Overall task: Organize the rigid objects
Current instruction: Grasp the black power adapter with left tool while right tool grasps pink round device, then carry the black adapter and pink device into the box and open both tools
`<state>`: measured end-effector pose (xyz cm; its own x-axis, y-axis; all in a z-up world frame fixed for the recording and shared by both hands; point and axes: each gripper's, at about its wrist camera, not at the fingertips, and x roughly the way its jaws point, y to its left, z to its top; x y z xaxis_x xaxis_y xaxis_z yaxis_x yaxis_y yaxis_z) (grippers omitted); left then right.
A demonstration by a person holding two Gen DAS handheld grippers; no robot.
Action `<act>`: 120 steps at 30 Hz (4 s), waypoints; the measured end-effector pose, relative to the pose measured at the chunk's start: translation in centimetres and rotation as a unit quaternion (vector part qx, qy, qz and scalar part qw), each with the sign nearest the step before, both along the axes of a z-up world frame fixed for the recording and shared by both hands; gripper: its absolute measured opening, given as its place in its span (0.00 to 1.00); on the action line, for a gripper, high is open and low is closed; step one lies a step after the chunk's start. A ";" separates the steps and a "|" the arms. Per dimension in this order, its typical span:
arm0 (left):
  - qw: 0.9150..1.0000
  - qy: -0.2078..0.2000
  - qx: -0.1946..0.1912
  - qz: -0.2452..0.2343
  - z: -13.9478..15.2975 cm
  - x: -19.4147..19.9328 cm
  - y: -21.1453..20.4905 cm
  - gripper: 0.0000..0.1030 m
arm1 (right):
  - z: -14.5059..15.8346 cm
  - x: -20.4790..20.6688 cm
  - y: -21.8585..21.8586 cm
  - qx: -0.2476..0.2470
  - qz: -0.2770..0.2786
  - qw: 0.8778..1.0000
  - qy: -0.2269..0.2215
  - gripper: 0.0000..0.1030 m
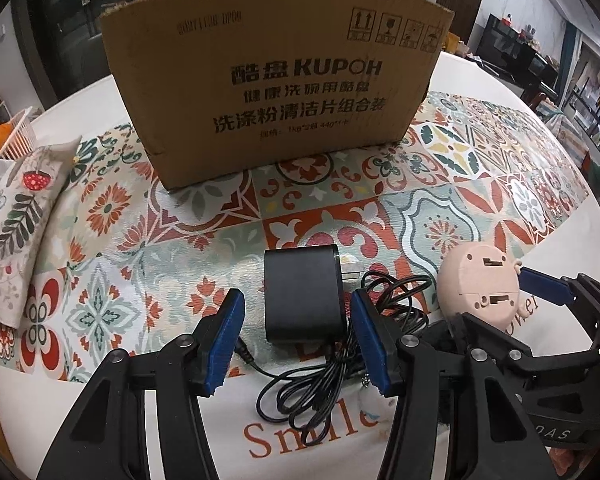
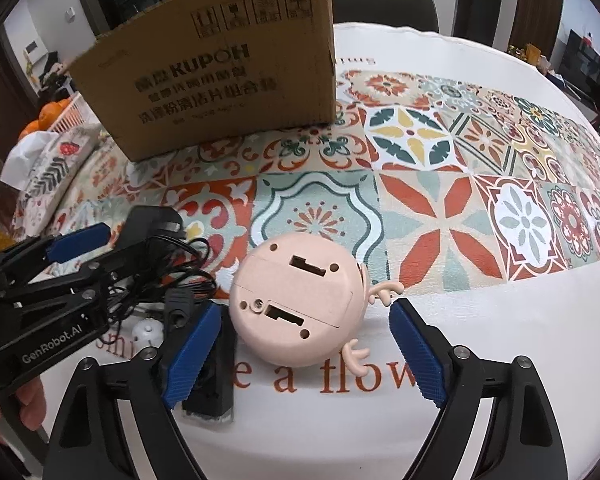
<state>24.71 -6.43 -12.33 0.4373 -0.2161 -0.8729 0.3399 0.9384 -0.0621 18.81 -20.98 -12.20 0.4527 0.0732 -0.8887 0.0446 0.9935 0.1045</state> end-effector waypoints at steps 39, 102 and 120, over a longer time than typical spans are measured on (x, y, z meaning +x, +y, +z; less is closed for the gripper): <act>0.999 0.045 -0.016 0.022 -1.0 1.1 0.7 0.41 | 0.3 1.2 0.4 0.032 0.000 0.999 -0.026 0.71; 0.975 -0.204 -0.083 0.043 17.5 1.6 3.3 0.41 | 16.1 3.5 1.8 0.038 0.030 0.970 -0.236 0.71; 0.975 -0.211 -0.059 0.040 18.4 7.5 1.9 0.41 | 16.8 9.3 1.6 0.029 0.044 0.972 -0.231 0.71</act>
